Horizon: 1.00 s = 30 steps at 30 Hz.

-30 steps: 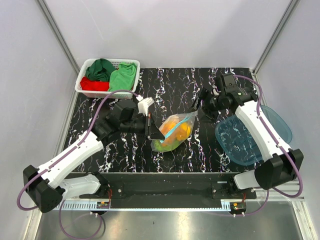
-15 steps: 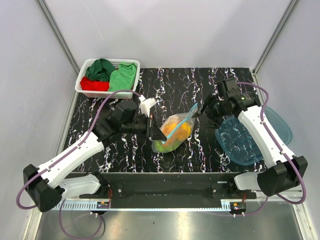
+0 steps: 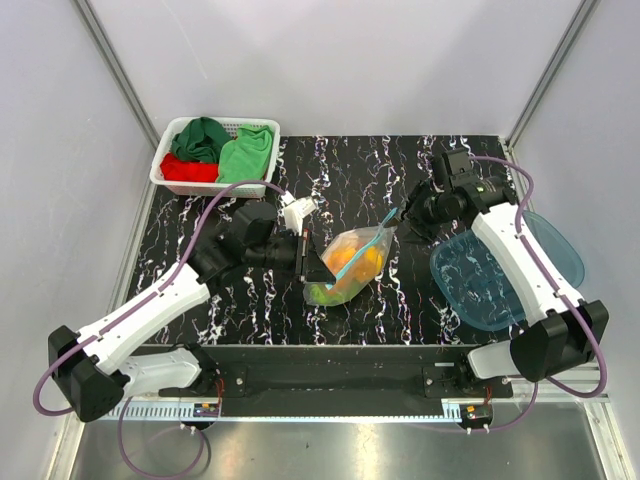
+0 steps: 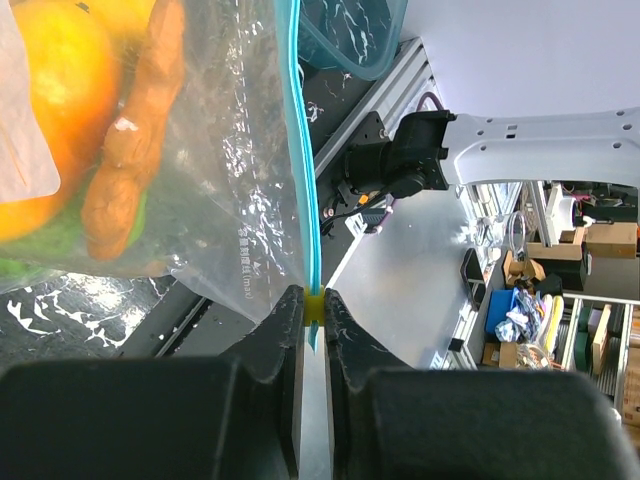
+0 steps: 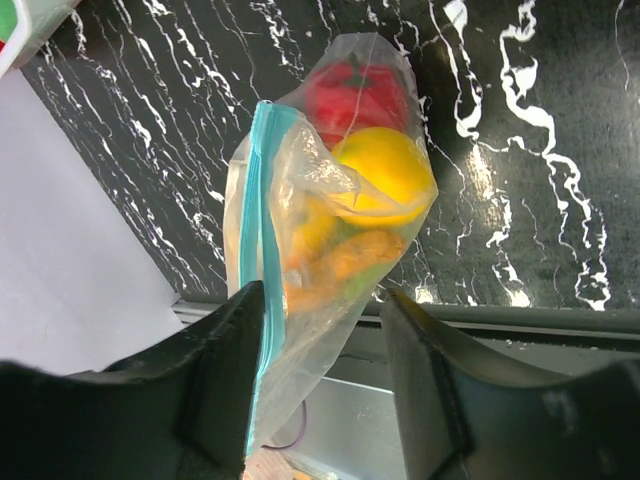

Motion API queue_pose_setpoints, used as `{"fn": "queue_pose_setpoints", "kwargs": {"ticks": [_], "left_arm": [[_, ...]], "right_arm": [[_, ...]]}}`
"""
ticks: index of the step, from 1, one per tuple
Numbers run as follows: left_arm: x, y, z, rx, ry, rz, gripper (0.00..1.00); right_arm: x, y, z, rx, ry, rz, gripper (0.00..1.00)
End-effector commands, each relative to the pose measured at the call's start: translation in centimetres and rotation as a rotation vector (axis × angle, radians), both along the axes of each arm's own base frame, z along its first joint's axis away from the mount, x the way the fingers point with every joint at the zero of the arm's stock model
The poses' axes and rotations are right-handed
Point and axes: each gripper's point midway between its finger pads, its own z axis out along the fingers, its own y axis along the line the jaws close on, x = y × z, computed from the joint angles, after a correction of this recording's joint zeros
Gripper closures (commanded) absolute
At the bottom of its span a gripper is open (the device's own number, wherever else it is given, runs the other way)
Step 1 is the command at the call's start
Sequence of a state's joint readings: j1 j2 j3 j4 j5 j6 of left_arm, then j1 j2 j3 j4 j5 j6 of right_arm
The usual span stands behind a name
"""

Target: Open the zip-top bag and remove the fake food

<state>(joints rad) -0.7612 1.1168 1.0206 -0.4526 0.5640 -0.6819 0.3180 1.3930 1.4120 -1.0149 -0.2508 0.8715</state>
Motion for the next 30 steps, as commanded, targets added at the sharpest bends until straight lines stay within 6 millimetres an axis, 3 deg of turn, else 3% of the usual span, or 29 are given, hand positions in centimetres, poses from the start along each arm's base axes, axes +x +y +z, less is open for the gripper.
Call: {"fn": "queue_pose_setpoints", "kwargs": {"ticks": [1, 6, 8, 10, 11, 12, 13, 14, 16, 17, 23, 25, 28, 30], "left_arm": [[0.0, -0.6, 1.2, -0.051, -0.050, -0.028, 1.00], [0.0, -0.6, 1.2, -0.051, -0.052, -0.033, 1.00], [0.0, -0.6, 1.1, -0.051, -0.054, -0.039, 1.00], [-0.2, -0.6, 1.5, -0.060, -0.069, -0.057, 0.87], [-0.2, -0.6, 1.7, -0.062, -0.080, -0.058, 0.78], [-0.2, -0.4, 2.1, -0.065, -0.098, -0.052, 0.67], [0.1, -0.2, 2.4, -0.059, -0.122, -0.035, 0.49], [0.3, -0.2, 3.3, -0.071, -0.144, -0.027, 0.42], [0.9, -0.1, 3.8, -0.056, -0.165, -0.006, 0.32], [1.6, -0.4, 4.6, -0.051, -0.179, 0.003, 0.31], [5.6, -1.6, 3.5, 0.098, -0.156, 0.072, 0.34], [6.4, -2.3, 4.3, 0.090, -0.166, 0.066, 0.35], [8.0, -2.6, 3.5, 0.134, -0.152, 0.104, 0.36], [9.2, -1.9, 2.3, 0.189, -0.112, 0.153, 0.42]], "right_arm": [[0.3, 0.2, -0.2, 0.013, -0.021, -0.017, 0.44], [0.4, 1.0, -1.4, 0.044, 0.001, -0.002, 0.44], [0.3, 1.4, -1.8, 0.050, 0.010, 0.013, 0.50], [0.3, 1.9, -1.8, 0.060, 0.005, 0.025, 0.58], [0.2, 2.4, -1.6, 0.064, -0.003, 0.044, 0.68], [0.2, 2.8, -1.3, 0.067, -0.020, 0.059, 0.72], [0.4, 3.1, -0.5, 0.072, -0.048, 0.077, 0.77], [0.3, 3.5, 0.0, 0.065, -0.074, 0.115, 0.87], [0.1, 4.8, 1.6, 0.085, -0.127, 0.186, 0.98], [0.1, 5.1, 2.2, 0.086, -0.154, 0.218, 1.00], [-1.4, 7.5, 5.0, 0.155, -0.215, 0.331, 1.00], [-1.7, 8.1, 5.4, 0.171, -0.227, 0.366, 1.00], [-1.8, 8.6, 5.9, 0.183, -0.241, 0.396, 1.00], [-1.9, 8.8, 6.4, 0.193, -0.253, 0.408, 1.00]]}}
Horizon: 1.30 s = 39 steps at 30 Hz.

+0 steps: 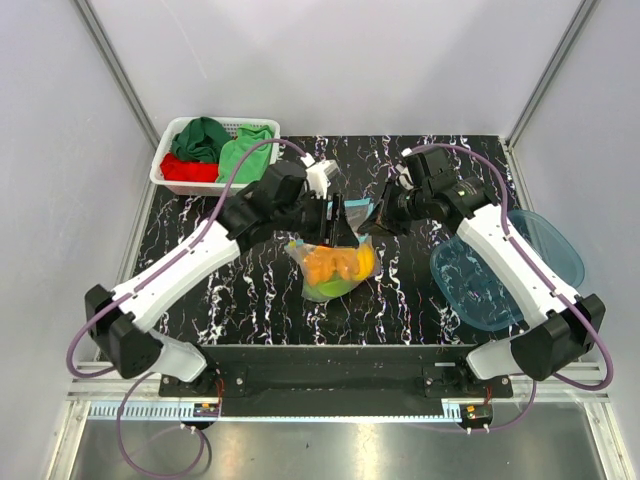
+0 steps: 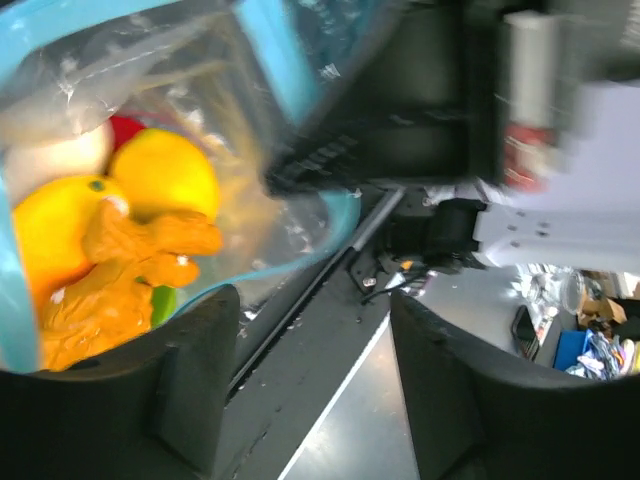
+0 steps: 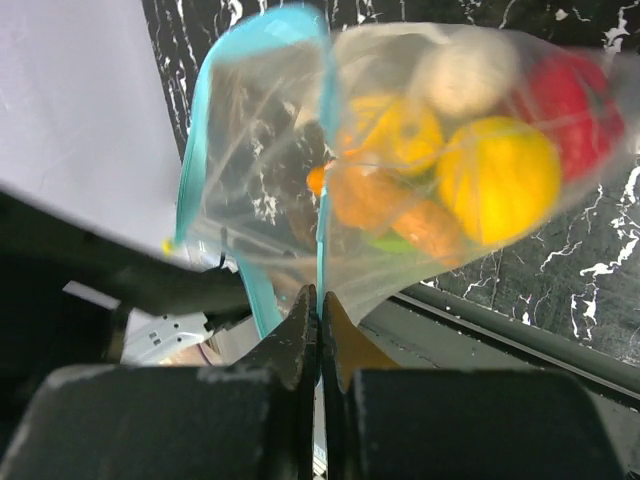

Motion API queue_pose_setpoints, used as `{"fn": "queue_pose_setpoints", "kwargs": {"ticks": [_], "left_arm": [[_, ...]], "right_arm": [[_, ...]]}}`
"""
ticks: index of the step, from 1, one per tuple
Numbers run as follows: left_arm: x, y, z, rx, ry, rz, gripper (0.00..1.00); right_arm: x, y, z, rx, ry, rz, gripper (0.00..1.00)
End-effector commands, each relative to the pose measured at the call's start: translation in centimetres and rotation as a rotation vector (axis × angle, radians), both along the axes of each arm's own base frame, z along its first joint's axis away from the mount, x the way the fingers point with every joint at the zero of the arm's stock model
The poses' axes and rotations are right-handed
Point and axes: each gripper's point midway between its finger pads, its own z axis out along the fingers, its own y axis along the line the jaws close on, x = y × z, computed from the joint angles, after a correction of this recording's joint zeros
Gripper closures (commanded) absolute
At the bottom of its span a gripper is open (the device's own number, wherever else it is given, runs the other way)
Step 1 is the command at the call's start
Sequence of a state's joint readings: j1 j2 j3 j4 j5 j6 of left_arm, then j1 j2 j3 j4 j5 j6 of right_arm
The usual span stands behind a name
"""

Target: Open the zip-top bag and remove the fake food

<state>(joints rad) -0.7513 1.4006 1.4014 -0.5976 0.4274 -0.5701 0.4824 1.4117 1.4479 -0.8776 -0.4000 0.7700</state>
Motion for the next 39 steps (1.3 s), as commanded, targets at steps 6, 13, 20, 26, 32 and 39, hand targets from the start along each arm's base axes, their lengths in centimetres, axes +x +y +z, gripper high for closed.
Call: {"fn": "queue_pose_setpoints", "kwargs": {"ticks": [6, 13, 20, 26, 32, 39], "left_arm": [[2.4, 2.4, 2.7, 0.040, -0.094, 0.099, 0.42], [5.1, 4.6, 4.1, 0.060, -0.183, 0.171, 0.30], [8.7, 6.0, 0.9, 0.270, -0.189, 0.186, 0.30], [7.8, 6.3, -3.5, 0.358, -0.089, 0.129, 0.28], [7.9, 8.0, -5.7, 0.433, -0.075, 0.162, 0.73], [6.3, 8.2, -1.3, 0.319, -0.119, 0.194, 1.00]], "right_arm": [[-0.8, 1.6, 3.7, 0.089, -0.107, 0.141, 1.00], [-2.9, 1.7, 3.2, 0.115, -0.134, 0.290, 1.00], [-3.6, 1.8, 3.4, 0.142, -0.157, 0.329, 1.00], [-4.0, 2.2, 3.8, 0.170, -0.163, 0.362, 1.00], [-4.6, 2.1, 3.4, 0.172, -0.170, 0.400, 1.00], [-4.1, 0.2, -0.1, 0.014, -0.135, 0.368, 0.99]]}}
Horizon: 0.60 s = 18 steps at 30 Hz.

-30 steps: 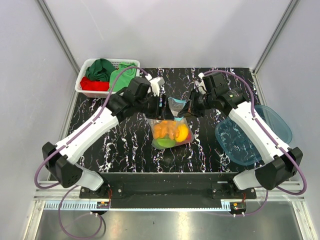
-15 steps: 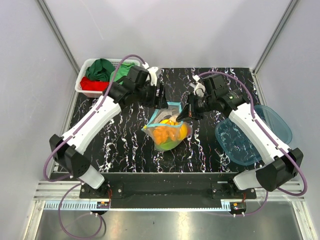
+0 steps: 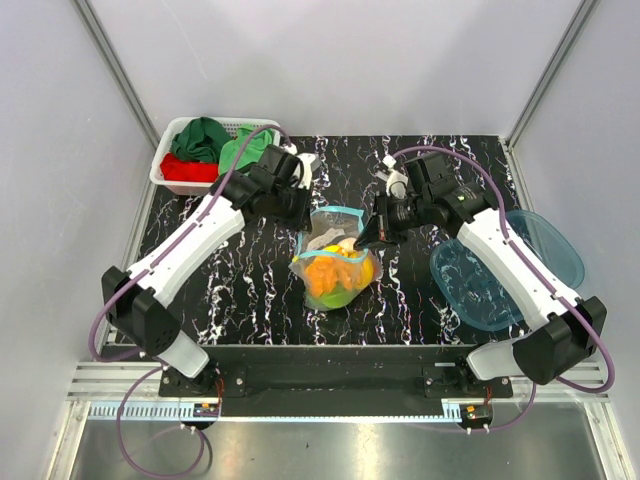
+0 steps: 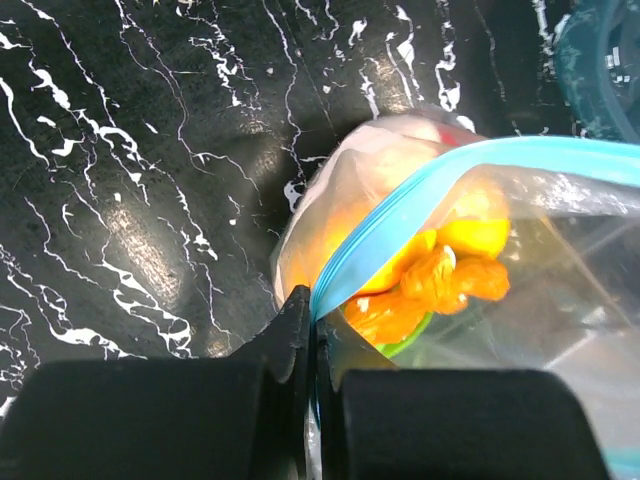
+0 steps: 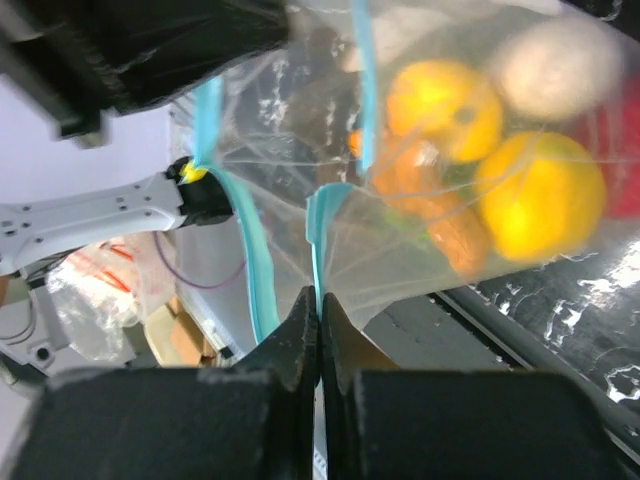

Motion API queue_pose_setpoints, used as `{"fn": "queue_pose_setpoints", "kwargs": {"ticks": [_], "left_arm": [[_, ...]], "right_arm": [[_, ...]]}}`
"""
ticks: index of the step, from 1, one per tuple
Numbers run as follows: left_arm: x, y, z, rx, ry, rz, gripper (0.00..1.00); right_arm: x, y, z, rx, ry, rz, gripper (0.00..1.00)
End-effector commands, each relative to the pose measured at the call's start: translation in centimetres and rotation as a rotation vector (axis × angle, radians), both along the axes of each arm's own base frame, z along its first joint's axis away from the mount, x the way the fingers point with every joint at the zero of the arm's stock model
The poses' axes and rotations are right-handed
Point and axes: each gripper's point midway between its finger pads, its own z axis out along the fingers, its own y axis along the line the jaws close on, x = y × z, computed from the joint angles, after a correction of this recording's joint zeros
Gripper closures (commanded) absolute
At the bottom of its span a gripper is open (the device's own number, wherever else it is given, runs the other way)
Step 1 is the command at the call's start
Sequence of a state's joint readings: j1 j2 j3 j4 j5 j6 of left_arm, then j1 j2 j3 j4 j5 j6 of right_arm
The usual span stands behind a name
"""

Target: Open the zip-top bag and remove the fake food

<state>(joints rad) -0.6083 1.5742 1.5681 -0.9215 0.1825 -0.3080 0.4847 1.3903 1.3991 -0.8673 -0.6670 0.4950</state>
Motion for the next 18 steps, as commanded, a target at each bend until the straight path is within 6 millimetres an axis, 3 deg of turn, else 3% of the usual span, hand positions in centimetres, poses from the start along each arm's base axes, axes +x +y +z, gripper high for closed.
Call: {"fn": "queue_pose_setpoints", "kwargs": {"ticks": [1, 3, 4, 7, 8, 12, 14, 18], "left_arm": [[-1.1, 0.3, 4.6, -0.127, -0.078, 0.045, 1.00], [-1.8, 0.1, 5.6, -0.191, -0.087, 0.066, 1.00], [-2.4, -0.3, 5.6, -0.239, -0.056, 0.073, 1.00], [-3.7, -1.0, 4.7, -0.331, -0.025, 0.082, 1.00], [-4.3, -0.8, 3.5, -0.329, 0.005, 0.089, 1.00], [-4.5, -1.0, 2.6, -0.362, 0.034, 0.117, 1.00], [-4.4, -0.9, 2.8, -0.370, 0.019, 0.129, 1.00], [-3.9, -1.9, 4.0, -0.439, 0.015, 0.134, 1.00]], "right_arm": [[0.0, -1.3, -0.6, -0.091, -0.064, -0.001, 0.98], [0.5, -2.8, -1.5, -0.198, -0.070, -0.045, 0.92], [0.5, -3.3, -1.9, -0.230, -0.065, -0.049, 0.92], [0.5, -5.0, -2.6, -0.337, -0.054, -0.069, 0.76], [0.4, -5.2, -2.4, -0.346, -0.055, -0.070, 0.67], [0.1, -6.3, -0.2, -0.390, -0.041, -0.133, 0.49], [-0.1, -6.8, 0.7, -0.415, -0.028, -0.180, 0.48], [-1.5, -3.4, 3.3, -0.253, -0.074, -0.133, 0.44]]}}
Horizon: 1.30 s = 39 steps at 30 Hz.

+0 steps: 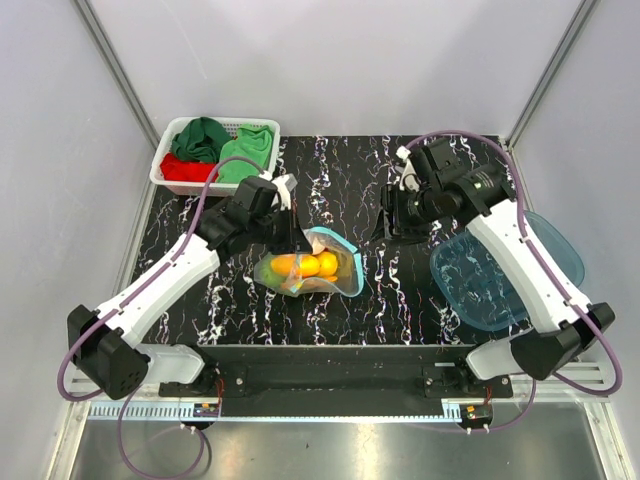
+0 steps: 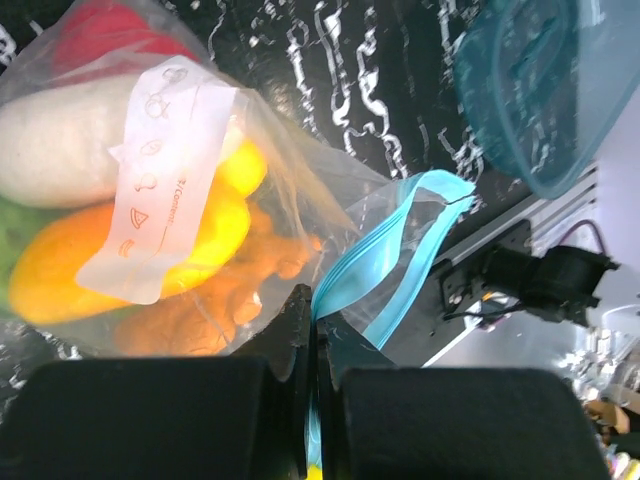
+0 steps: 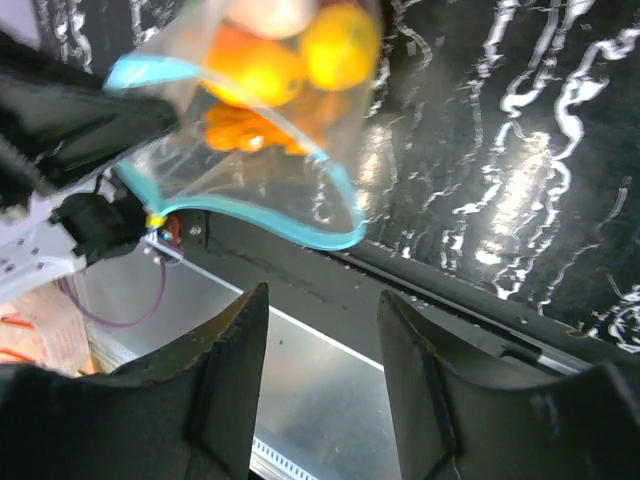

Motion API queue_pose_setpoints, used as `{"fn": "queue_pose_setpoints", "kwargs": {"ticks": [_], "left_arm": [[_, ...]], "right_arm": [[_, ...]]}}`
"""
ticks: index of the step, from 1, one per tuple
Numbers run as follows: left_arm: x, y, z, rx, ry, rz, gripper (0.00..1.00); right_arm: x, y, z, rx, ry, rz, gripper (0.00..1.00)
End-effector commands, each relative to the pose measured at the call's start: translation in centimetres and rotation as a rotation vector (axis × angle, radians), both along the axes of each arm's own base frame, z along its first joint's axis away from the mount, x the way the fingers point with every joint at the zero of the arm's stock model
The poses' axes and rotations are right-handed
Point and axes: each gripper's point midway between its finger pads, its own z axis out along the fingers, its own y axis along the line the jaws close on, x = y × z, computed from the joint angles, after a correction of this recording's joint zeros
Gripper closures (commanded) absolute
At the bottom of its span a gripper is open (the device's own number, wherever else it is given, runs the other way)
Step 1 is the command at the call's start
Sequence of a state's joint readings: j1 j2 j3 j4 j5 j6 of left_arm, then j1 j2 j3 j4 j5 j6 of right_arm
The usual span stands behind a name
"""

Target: Open the zip-top bag and remove the fake food

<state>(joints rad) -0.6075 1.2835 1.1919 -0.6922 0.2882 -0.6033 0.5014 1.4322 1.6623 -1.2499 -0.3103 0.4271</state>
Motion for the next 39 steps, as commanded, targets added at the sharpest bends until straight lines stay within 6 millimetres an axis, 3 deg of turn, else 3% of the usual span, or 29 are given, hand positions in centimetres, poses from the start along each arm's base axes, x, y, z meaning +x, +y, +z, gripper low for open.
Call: {"fn": "queue_pose_setpoints", "kwargs": {"ticks": [1, 2, 4, 8, 9, 11, 16, 22, 29, 34, 39], "left_arm": [[1.1, -2.5, 4.5, -0.190, -0.078, -0.005, 1.00], [1.2, -2.8, 4.4, -0.197, -0.066, -0.008, 1.00], [1.5, -3.3, 4.7, -0.216, -0.060, -0.007, 1.00], [1.8, -3.9, 5.0, -0.235, -0.054, -0.016, 1.00], [1.7, -4.0, 4.9, -0.234, -0.046, -0.022, 1.00], [1.5, -4.1, 4.6, -0.236, -0.035, -0.029, 1.00], [1.0, -4.5, 4.1, -0.241, 0.001, -0.038, 1.00], [1.0, -5.3, 4.0, -0.250, 0.025, -0.051, 1.00], [0.9, -5.7, 4.6, -0.265, 0.021, -0.059, 1.00], [1.1, -6.3, 5.1, -0.288, 0.026, -0.068, 1.00], [1.0, -6.5, 5.7, -0.313, 0.018, -0.071, 1.00]], "right_arm": [[-2.9, 3.4, 3.0, 0.129, -0.042, 0.056, 0.41], [-2.5, 4.5, 3.6, 0.177, -0.081, 0.061, 0.41], [-3.5, 5.6, 2.3, 0.222, -0.028, 0.061, 0.40], [-2.8, 6.8, -0.4, 0.252, -0.007, 0.041, 0.40], [-2.3, 6.5, -1.7, 0.218, -0.007, 0.017, 0.40], [-1.4, 6.5, -2.2, 0.189, -0.026, -0.005, 0.41], [0.9, 6.8, -1.5, 0.174, -0.071, -0.078, 0.47], [2.4, 6.3, -5.4, 0.078, -0.059, -0.104, 0.50], [3.0, 6.7, -10.6, 0.012, 0.013, -0.106, 0.50], [3.3, 5.6, -12.1, -0.041, -0.012, -0.133, 0.50], [3.0, 4.8, -14.1, -0.067, 0.007, -0.174, 0.43]]}}
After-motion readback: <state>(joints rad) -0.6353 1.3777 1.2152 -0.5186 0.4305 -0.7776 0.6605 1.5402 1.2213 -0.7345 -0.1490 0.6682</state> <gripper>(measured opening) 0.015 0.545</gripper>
